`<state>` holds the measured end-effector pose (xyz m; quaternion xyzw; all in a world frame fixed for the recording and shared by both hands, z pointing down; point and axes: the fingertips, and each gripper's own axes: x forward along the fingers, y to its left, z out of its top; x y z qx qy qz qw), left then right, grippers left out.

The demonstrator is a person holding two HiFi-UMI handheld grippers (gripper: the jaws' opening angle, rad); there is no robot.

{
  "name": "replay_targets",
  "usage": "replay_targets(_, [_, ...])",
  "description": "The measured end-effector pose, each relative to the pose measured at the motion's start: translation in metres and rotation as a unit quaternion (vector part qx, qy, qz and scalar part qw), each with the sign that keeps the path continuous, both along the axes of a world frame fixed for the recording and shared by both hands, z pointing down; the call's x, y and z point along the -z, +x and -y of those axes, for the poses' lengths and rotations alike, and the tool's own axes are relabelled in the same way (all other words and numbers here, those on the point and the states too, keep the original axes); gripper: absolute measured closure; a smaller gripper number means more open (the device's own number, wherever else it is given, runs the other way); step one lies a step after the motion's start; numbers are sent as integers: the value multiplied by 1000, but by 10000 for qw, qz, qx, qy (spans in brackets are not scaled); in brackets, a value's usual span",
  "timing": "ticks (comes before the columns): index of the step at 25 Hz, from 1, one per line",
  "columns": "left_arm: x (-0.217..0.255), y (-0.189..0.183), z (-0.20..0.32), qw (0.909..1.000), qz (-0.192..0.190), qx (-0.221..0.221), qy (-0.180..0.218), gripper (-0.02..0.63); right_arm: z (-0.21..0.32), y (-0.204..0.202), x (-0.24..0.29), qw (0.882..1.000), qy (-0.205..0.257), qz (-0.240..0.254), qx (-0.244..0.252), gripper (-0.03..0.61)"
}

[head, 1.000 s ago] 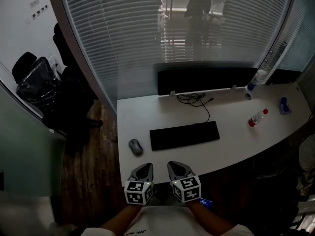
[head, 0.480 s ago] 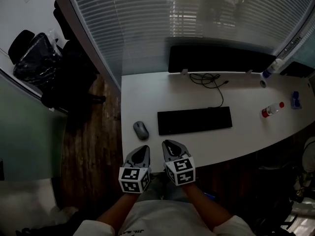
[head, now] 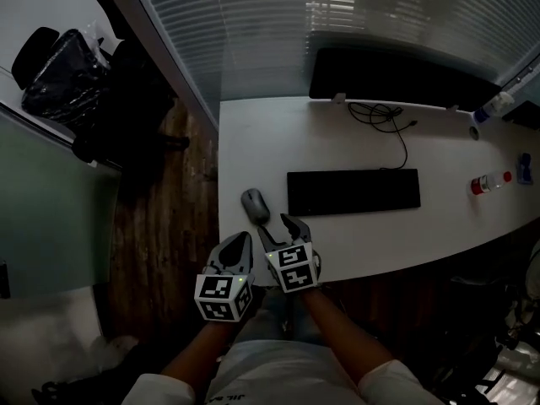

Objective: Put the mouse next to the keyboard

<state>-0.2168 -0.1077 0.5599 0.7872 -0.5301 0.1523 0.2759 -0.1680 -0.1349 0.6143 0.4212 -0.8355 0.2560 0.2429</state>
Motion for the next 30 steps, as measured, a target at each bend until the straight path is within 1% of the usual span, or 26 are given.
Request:
replay_targets(1, [-2,-2,-1,10000,-3,3,-29,609,1,-5,-7,10000,-56,-31,28,343])
replay_targets(3, [-7,-5,-2,10000,-22,11,-93,609,6,-13,-18,9998,-98,-128,88,318])
replay_targets(7, [-15,-11,-1,9999,-40,13,-162,609,21,-24,-33,9989,-65,-413,225,290])
replay_targets(10, [-19,-17,2,9998,-27,46,-190,609,29,-31,-46,9981,-155,-517,280,272])
replay_targets(18, [-28,-39,2,9994,77,234,-253,609,36,-45,-76,9952,-340,-851,330,264])
replay_targets(22, [-34,-54,1,9987,131,369,-322,609,40,-47,-86,9942,-388,-977,247,264])
replay_targets(25, [-37,-61,0,9984,138,418,-344,609,43,-47,-89,9932,-353,-1095,183,264])
replay_targets(30, [-44,-67,-2,9979,118,475,-420,609,44,-49,-89,9924,-300,-1170,227,265])
